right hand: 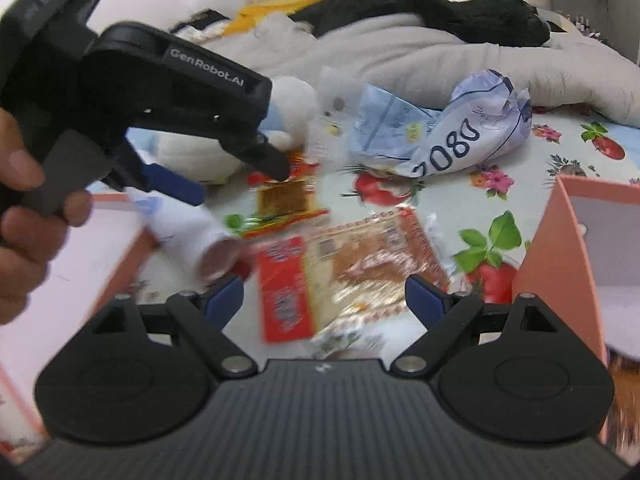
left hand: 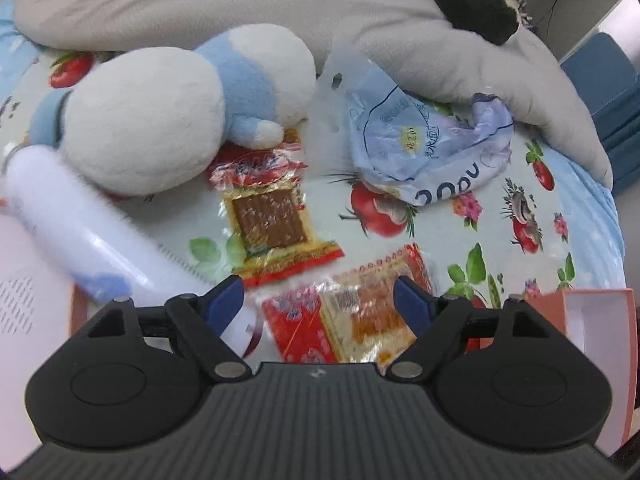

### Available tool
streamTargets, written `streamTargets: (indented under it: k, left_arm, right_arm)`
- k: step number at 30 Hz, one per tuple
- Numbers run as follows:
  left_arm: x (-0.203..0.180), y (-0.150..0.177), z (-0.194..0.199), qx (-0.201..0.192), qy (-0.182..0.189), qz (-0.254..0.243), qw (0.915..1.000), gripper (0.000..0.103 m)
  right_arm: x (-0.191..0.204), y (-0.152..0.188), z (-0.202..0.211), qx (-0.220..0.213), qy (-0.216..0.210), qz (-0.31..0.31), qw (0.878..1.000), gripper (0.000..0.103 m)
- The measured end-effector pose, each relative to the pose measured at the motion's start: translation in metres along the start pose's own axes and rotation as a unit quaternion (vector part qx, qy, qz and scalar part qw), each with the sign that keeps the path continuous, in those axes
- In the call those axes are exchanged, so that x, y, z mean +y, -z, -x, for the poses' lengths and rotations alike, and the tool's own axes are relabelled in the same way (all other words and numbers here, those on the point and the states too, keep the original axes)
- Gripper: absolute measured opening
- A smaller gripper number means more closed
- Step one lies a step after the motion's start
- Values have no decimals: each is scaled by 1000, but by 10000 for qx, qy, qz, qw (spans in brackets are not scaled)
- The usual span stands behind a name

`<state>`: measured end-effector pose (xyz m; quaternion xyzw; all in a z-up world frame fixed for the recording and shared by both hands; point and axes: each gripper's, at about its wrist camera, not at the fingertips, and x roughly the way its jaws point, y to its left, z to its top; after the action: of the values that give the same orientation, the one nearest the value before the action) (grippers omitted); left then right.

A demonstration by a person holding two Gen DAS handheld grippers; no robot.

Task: Organize snacks

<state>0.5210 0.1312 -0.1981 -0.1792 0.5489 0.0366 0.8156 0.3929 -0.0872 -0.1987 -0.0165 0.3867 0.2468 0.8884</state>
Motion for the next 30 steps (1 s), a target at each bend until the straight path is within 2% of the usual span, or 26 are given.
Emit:
streamTargets:
  k: [1, 3, 6, 8, 10, 12, 16, 20, 25, 30]
  left_arm:
    - [-4, -3, -4, 30, -31, -145, 9999, 85]
    - [-10, -14, -11, -17, -390, -296, 9988, 85]
    - [-7, -32, -24, 105, -388, -147, 9991, 85]
    - [-6, -41, -35, 145, -520, -226, 9983, 85]
    - [-4, -48, -48, 215, -722, -251, 9968, 84]
    - [1, -51, -60, 316, -696, -168, 9969, 84]
    - [1, -51, -76, 360, -726, -386, 9960, 84]
    - [1, -50, -88, 432, -935, -401, 9939, 84]
    - [13, -45, -101, 524, -1044, -172, 9930, 83]
    - [10, -38, -101, 367, -1181, -345, 9917, 83]
  right_arm:
    - [0, -2, -8, 12, 50, 87, 9999, 89]
    - [-2, -5, -25, 158, 184, 275, 9993, 89]
    - [-6, -11, -40, 221, 201, 420, 9987, 89]
    - [-9, -17, -55, 381, 146, 504, 9979, 89]
    - [-11, -24, -70, 567, 291, 576, 9963, 89]
    - [-12, -27, -79, 671, 268, 616, 9955, 89]
    - [-6, -24, -90, 900, 270, 879, 9917, 91]
    - [2, -20, -99, 1114, 180, 1335, 9846, 103]
    - [-6, -19, -101, 1160, 12, 1216, 9858, 103]
    - [-7, -15, -102, 1135, -27, 1221, 9860, 103]
